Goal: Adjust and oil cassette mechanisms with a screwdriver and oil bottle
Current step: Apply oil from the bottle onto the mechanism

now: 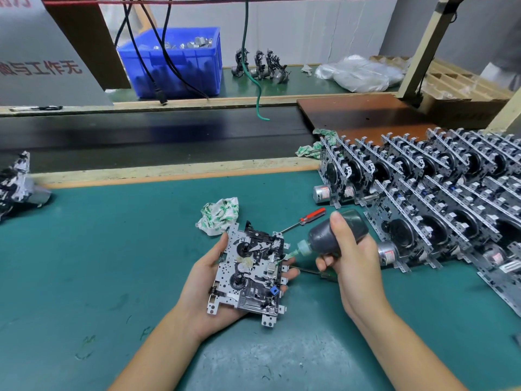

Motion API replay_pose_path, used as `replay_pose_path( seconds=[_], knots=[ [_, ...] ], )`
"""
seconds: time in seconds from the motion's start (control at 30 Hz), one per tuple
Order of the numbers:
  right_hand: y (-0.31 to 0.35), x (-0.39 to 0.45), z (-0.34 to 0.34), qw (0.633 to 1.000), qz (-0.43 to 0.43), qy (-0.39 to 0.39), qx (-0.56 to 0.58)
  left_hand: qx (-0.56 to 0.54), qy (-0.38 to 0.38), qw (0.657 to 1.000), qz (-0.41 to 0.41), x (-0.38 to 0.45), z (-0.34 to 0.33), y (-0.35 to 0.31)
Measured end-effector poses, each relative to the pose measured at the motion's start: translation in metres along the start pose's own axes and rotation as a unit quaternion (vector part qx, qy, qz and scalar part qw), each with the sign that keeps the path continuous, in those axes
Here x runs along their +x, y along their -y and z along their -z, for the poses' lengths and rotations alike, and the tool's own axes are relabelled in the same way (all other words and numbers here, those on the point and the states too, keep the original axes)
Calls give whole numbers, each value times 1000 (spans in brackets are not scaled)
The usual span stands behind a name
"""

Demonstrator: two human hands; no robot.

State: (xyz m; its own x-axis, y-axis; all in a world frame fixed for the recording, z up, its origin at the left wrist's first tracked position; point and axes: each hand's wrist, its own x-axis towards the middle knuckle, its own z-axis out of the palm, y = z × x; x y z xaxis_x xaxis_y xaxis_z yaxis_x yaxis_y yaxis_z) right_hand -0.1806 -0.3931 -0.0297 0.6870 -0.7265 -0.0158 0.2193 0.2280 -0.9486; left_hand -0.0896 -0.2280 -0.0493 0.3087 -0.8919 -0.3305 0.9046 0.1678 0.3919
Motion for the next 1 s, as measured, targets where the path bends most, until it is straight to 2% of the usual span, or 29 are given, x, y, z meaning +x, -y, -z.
replay_pose_path(
  seconds=[0.13,0.3,0.43,0.57,0.67,0.83,0.93,1.0],
  knots=[
    [1,-2,-3,1000,7,5,-21,1,8,1000,-1,-1,1,0],
    [8,7,10,997,59,-39,19,26,8,1000,-7,0,3,0],
    [3,15,19,983,93,-46,-154,39,0,999,-7,2,4,0],
    [-9,20,22,954,93,13,-286,39,6,999,-3,3,5,1],
    [-14,23,24,950,55,36,-306,37,20,999,1,3,4,1],
    [-12,18,23,940,59,-6,-336,33,50,998,13,1,2,0],
    [-6,10,20,928,137,-75,-337,38,63,997,20,-1,0,-2],
    [3,1,18,889,285,-117,-340,45,74,996,31,-2,-2,-2]
  ],
)
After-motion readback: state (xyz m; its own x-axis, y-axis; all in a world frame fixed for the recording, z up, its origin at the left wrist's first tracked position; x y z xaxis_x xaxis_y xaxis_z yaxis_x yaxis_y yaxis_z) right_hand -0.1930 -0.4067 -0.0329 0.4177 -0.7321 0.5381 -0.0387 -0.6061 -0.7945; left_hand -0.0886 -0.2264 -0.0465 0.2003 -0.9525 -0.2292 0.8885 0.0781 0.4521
